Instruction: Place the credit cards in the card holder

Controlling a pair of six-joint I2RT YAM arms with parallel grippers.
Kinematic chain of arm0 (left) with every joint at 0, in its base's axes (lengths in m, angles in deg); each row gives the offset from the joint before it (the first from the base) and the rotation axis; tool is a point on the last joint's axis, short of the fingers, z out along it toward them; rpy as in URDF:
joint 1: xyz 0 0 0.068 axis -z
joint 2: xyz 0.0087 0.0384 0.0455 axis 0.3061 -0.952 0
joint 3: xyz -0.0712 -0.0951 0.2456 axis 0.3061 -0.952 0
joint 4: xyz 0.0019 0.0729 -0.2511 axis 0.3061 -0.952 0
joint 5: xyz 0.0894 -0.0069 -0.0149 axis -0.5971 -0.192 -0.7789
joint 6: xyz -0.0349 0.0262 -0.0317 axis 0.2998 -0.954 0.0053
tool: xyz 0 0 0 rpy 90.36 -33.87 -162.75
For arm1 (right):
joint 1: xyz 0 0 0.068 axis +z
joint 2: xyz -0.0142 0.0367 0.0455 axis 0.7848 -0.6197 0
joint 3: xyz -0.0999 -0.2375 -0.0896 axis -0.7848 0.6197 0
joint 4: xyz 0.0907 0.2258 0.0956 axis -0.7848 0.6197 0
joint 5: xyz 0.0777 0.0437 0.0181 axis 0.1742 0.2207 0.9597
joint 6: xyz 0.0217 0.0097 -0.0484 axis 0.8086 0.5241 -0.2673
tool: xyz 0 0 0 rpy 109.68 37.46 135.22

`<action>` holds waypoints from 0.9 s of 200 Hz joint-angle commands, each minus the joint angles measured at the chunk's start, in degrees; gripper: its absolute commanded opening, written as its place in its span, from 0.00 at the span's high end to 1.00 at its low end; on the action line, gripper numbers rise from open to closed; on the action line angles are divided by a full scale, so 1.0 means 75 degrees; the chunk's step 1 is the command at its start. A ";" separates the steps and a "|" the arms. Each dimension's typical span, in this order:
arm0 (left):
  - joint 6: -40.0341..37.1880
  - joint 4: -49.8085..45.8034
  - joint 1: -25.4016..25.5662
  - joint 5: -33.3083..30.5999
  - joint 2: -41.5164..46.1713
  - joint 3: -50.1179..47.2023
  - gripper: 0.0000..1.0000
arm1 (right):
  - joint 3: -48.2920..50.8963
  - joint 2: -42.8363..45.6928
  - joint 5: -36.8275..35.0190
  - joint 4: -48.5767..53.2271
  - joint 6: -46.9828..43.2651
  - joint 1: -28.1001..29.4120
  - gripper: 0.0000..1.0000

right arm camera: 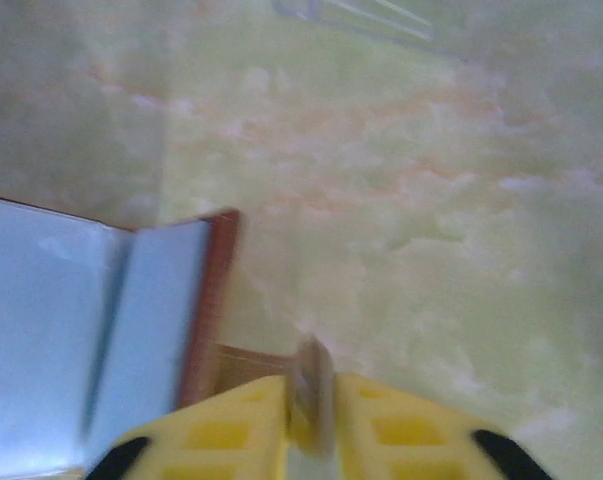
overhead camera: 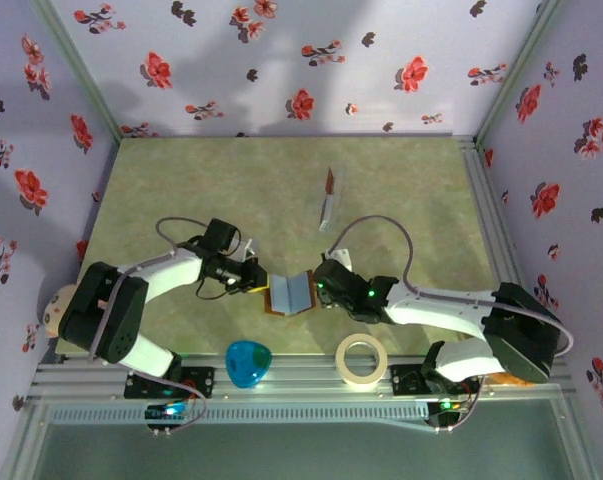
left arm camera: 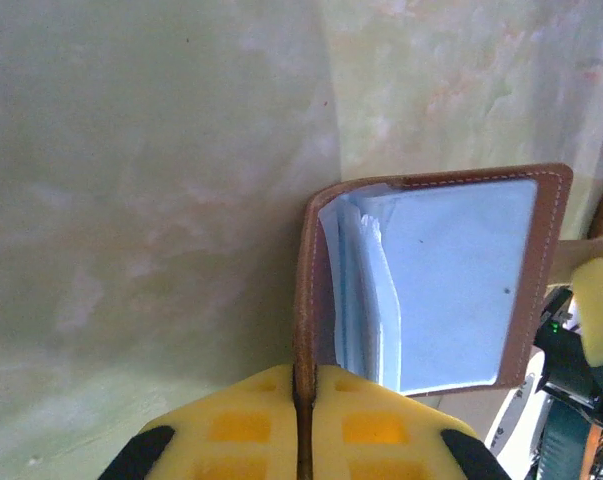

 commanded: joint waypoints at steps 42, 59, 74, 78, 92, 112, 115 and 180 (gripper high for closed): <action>0.0677 0.0329 0.0088 0.0256 0.0343 0.0155 1.00 | -0.1843 0.0315 -0.1797 0.3091 -0.0928 0.0363 0.27; 0.0834 0.0193 0.0097 0.0172 0.0510 0.0238 1.00 | -0.2151 0.0381 -0.2005 0.3155 -0.1375 0.0764 0.21; 0.0945 0.0289 0.0100 0.0189 0.0544 0.0202 1.00 | -0.2292 0.0215 -0.1279 0.2681 -0.1526 0.0977 0.15; 0.0951 0.0285 0.0100 0.0189 0.0537 0.0202 1.00 | -0.2288 0.0155 -0.0994 0.2486 -0.1521 0.1032 0.14; 0.0979 0.0288 0.0100 0.0233 0.0468 0.0211 1.00 | -0.2148 -0.0087 -0.0432 0.1649 -0.1364 0.1230 0.11; 0.1209 0.0543 0.0138 0.0405 0.0463 0.0145 1.00 | -0.1962 -0.0471 -0.0119 0.0754 -0.0779 0.1351 0.11; 0.1240 0.0591 0.0141 0.0425 0.0472 0.0141 1.00 | -0.1933 -0.0519 -0.0068 0.0629 -0.0726 0.1360 0.11; 0.1624 0.0622 0.0195 0.0524 0.0523 0.0214 1.00 | -0.2457 -0.1986 -0.1395 0.0882 -0.0292 0.1832 0.01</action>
